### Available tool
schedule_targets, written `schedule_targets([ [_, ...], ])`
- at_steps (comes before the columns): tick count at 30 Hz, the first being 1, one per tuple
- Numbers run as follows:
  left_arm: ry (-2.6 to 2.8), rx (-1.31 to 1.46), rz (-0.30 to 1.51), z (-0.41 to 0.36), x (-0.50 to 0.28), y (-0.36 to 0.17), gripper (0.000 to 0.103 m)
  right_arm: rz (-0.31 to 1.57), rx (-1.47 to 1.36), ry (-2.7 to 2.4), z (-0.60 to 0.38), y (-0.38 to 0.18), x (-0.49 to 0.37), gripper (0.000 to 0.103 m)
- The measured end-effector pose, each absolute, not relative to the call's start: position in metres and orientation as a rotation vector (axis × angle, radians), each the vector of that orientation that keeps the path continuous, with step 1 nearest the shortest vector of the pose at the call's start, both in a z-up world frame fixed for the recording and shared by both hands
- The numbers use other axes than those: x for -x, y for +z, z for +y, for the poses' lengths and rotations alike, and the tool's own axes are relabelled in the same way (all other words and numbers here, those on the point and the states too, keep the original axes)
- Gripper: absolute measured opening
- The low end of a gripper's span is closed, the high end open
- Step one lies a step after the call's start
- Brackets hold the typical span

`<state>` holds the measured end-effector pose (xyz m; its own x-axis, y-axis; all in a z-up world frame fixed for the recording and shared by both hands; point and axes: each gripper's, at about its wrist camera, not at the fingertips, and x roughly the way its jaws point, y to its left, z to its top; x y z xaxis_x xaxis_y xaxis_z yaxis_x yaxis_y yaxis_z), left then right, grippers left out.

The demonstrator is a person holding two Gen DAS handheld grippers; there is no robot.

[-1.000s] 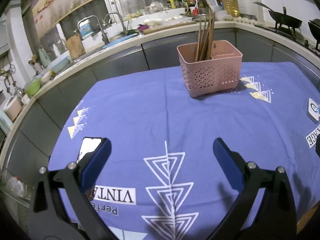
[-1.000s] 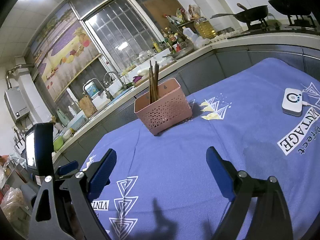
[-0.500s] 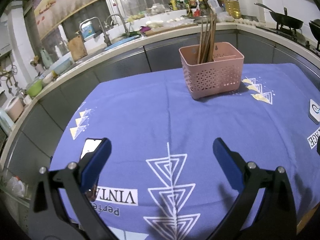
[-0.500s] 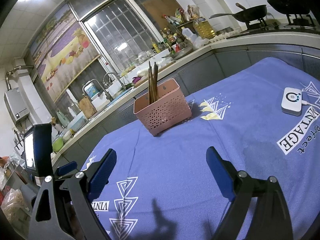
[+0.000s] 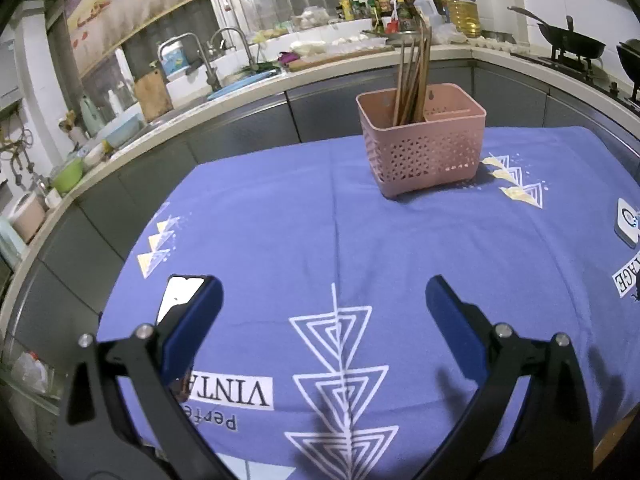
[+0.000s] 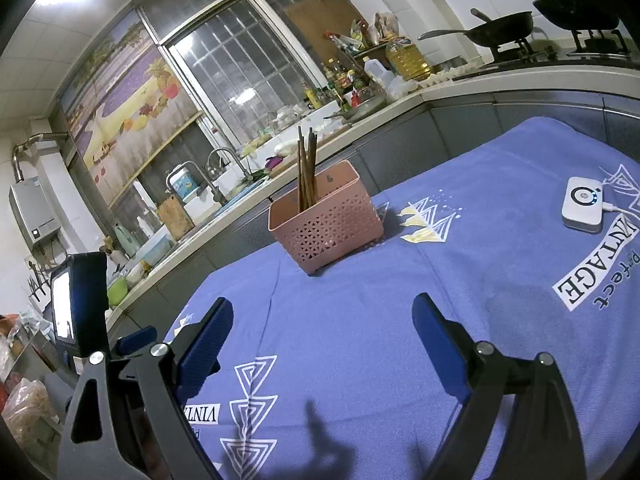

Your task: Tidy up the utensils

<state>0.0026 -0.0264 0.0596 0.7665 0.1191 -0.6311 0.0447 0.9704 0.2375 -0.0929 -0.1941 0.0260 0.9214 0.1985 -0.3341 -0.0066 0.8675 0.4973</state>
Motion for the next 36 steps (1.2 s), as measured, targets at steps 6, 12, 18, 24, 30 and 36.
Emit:
schedule_targets([
  [6,0.020,-0.235,0.700,-0.024,-0.002,0.060,0.097,0.389,-0.513,0.110,-0.193,0.026,0.094,0.090],
  [12,-0.001,-0.202,0.680,-0.019,0.000,0.064,0.097,0.388,-0.513,0.109,-0.193,0.027,0.093,0.090],
  [18,0.003,-0.196,0.671,-0.016,0.000,0.066,0.097,0.389,-0.513,0.109,-0.192,0.027,0.094,0.090],
  [24,0.032,-0.214,0.660,-0.017,0.001,0.065,0.097,0.389,-0.512,0.112,-0.191,0.029,0.095,0.090],
  [30,0.050,-0.210,0.669,-0.014,-0.002,0.064,0.097,0.390,-0.512,0.113,-0.191,0.029,0.095,0.090],
  [36,0.071,-0.203,0.683,-0.011,-0.005,0.062,0.097,0.390,-0.513,0.113,-0.191,0.030,0.095,0.090],
])
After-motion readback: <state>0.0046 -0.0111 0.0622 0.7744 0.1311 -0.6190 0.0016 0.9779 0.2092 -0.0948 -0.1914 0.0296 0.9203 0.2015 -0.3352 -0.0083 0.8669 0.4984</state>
